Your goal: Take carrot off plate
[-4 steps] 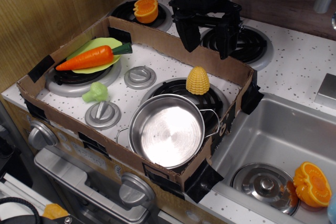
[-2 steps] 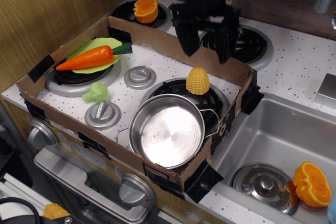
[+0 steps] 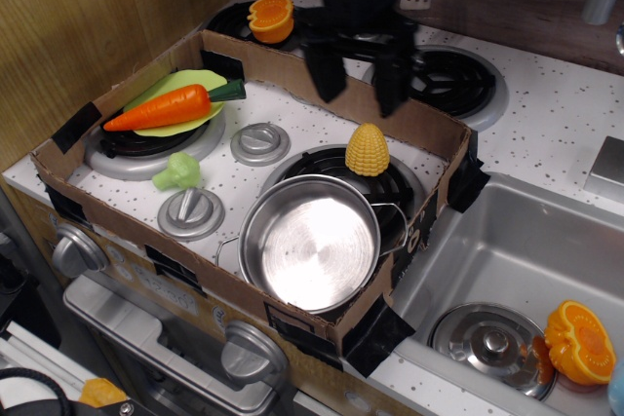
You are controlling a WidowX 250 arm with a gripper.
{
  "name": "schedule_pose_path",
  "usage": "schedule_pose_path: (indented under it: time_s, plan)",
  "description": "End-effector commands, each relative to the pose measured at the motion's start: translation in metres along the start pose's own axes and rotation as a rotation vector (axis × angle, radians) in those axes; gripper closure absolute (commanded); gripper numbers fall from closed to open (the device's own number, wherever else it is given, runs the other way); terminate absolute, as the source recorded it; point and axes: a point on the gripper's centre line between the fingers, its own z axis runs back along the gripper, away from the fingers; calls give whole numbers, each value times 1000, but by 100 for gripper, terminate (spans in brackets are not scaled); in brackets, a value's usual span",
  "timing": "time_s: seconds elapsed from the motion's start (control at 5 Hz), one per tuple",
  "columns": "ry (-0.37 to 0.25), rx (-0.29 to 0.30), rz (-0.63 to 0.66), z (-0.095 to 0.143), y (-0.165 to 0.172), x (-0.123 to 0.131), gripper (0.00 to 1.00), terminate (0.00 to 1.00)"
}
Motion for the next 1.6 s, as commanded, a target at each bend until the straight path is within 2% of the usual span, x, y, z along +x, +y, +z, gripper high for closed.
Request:
schedule_pose_path:
  time_s: [0.0, 0.2, 0.4, 0.6, 0.8, 1.0, 1.2, 1.4]
  plan:
    - [-65, 64, -168, 38, 50, 4, 0, 0]
    - [-45, 63, -253, 41, 74, -9, 0, 0]
    - [-56, 72, -291, 34, 89, -22, 0, 0]
    - [-89, 117, -312, 23, 107, -34, 0, 0]
    - [-103, 187, -311, 17, 122, -37, 0, 0]
    - [-88, 201, -341, 21, 136, -29, 0, 0]
    - [-82, 264, -351, 36, 138, -23, 0, 0]
    - [-93, 251, -363, 28, 149, -22, 0, 0]
